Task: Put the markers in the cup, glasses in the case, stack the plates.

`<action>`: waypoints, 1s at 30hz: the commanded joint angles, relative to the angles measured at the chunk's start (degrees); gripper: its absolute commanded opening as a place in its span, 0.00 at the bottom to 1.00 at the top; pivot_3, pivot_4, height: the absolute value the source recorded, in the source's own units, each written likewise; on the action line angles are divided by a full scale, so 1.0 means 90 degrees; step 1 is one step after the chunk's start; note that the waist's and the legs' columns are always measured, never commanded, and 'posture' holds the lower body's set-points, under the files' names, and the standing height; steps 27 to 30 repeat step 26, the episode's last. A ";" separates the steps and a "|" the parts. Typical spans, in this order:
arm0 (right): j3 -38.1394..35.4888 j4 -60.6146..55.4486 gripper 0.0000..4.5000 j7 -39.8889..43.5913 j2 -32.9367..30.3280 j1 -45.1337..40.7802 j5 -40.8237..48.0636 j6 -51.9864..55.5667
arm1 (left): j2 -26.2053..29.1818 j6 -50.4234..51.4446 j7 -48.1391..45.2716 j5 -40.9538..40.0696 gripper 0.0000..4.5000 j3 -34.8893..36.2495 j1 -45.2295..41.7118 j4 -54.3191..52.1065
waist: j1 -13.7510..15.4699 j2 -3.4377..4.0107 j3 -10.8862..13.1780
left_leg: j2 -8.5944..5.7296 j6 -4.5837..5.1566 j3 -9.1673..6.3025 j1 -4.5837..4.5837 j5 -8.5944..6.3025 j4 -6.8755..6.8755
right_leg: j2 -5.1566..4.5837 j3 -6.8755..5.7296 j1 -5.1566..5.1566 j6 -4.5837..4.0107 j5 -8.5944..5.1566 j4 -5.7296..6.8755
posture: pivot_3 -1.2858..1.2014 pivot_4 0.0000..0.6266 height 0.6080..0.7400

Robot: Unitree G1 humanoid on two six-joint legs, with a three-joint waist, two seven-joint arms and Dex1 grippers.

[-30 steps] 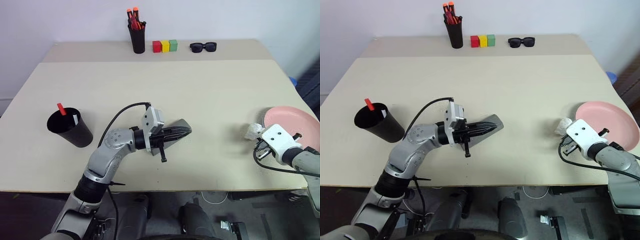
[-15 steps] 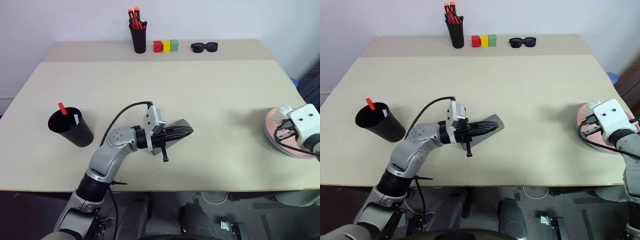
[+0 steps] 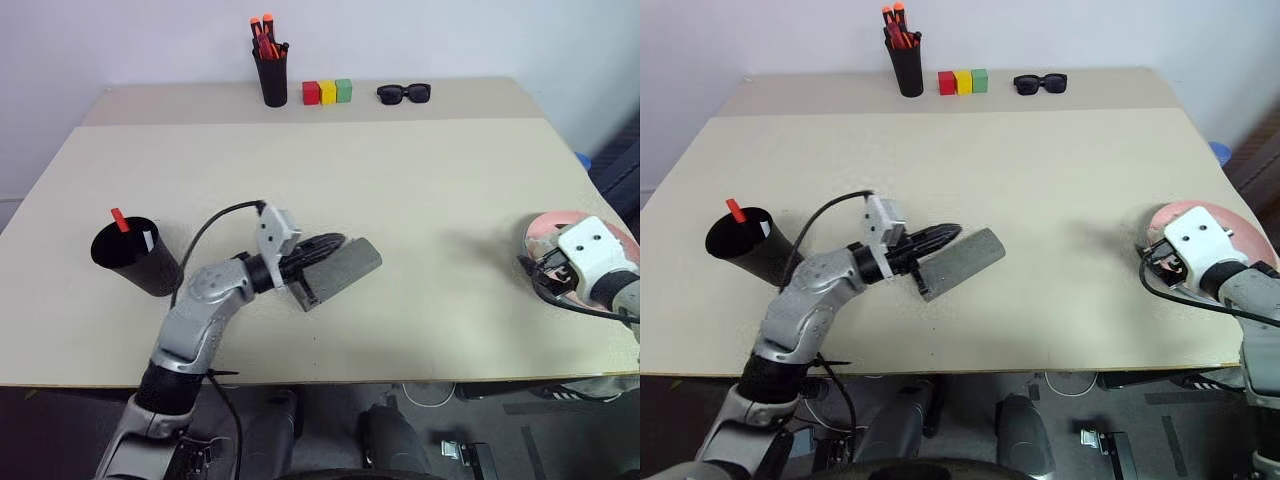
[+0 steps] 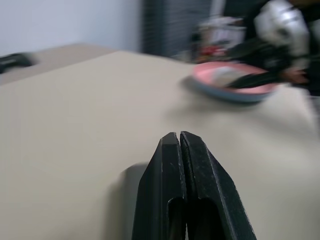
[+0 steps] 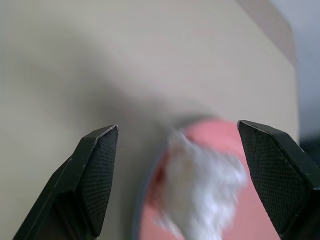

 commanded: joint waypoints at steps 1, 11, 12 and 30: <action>0.0129 -0.0246 0.86 0.0387 0.0244 -0.0537 0.0737 -0.0063 | 0.0137 -0.0033 0.0699 0.0351 0.00 0.0446 0.0493 -0.0652 | -0.0017 0.0000 0.0000 | 0.0002 -0.0001 0.0000 0.0001 -0.0001 -0.0002 | -0.0001 0.0002 0.0000 -0.0001 0.0000 0.0000 | 0.52 0.24 0.95; 0.0953 0.0577 0.86 0.1205 0.0871 -0.1564 0.1492 -0.0288 | -0.0060 0.0725 0.1981 0.0725 0.00 0.0687 0.1108 -0.1353 | 0.0062 -0.0009 0.0005 | -0.0006 0.0002 -0.0004 -0.0005 -0.0003 0.0002 | -0.0007 -0.0003 0.0000 -0.0005 -0.0002 -0.0013 | 0.52 0.24 0.95; 0.1025 0.0754 0.86 0.1248 0.0899 -0.1692 0.1471 -0.0373 | -0.0037 0.0792 0.2012 0.0677 0.00 0.0757 0.1197 -0.1456 | 0.0052 -0.0009 0.0005 | -0.0006 0.0001 -0.0003 -0.0005 -0.0003 0.0002 | -0.0006 -0.0002 -0.0001 -0.0006 -0.0002 -0.0012 | 0.52 0.24 0.95; 0.1341 0.1449 0.86 0.1237 0.1053 -0.1975 0.1370 -0.0824 | 0.0030 0.0955 0.2008 0.0657 0.00 0.0677 0.1284 -0.1544 | 0.0051 -0.0007 0.0005 | -0.0001 -0.0001 0.0001 -0.0003 -0.0004 -0.0006 | -0.0003 0.0002 -0.0004 -0.0012 -0.0004 -0.0011 | 0.52 0.24 0.95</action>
